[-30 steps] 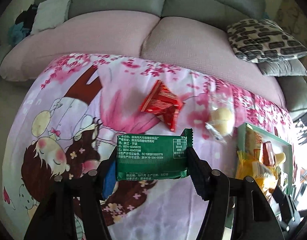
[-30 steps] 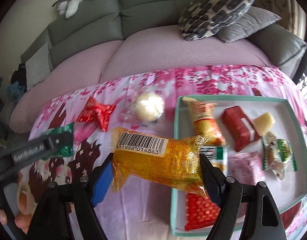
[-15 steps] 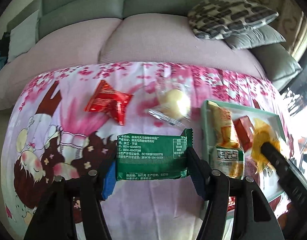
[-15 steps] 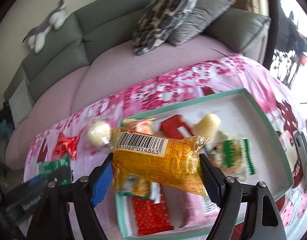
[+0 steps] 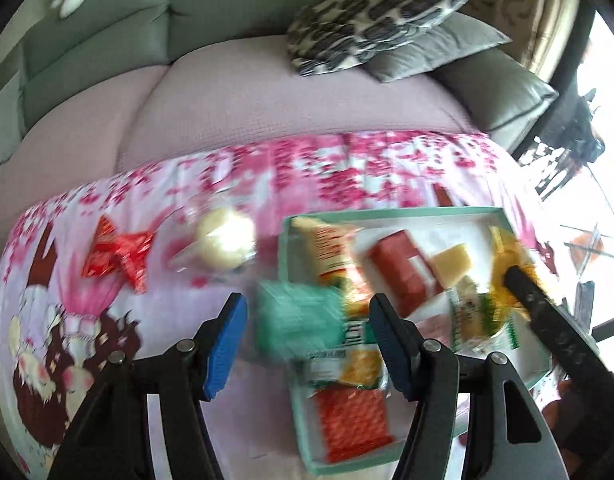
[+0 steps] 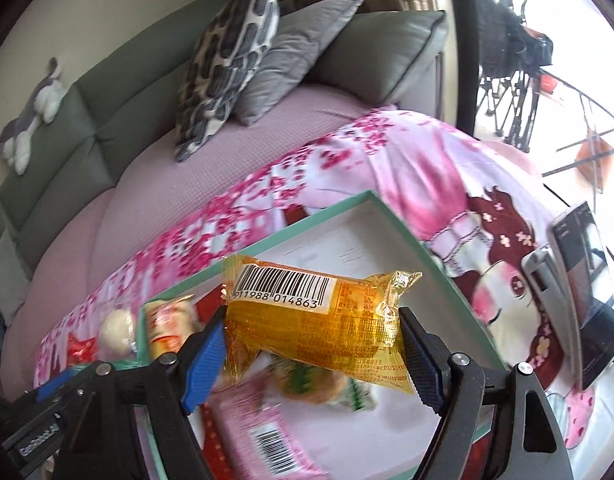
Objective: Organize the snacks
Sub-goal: 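Carry the green box and yellow bag over the tray with both grippers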
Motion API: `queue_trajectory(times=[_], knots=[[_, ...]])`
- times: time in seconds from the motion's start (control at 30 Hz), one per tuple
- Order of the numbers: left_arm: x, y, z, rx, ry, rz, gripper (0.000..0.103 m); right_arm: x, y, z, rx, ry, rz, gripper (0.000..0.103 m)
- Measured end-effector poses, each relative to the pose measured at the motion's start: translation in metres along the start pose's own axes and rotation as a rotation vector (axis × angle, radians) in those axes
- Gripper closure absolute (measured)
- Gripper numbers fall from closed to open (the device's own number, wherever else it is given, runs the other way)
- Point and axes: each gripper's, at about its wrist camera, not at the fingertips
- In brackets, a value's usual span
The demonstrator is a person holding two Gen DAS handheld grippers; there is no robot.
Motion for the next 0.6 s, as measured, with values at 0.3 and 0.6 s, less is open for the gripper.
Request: queue_trajectory(times=[0.3, 0.6], knots=[[0.017, 0.004, 0.007, -0.001, -0.005, -0.031, 0.038, 0.012, 0.003, 0.024, 0.048, -0.016, -0.010, 0.021], [0.034, 0.004, -0.058, -0.160, 0.067, -0.068, 0.038, 0.016, 0.002, 0.028, 0.063, -0.028, -0.013, 0.021]])
Point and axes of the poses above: each gripper's, at about its wrist camera, not at the fingertips, and x roughly the way its jaws point, z to its right, y to its top, and after that the axes turned 9 degrees about y, right-handed
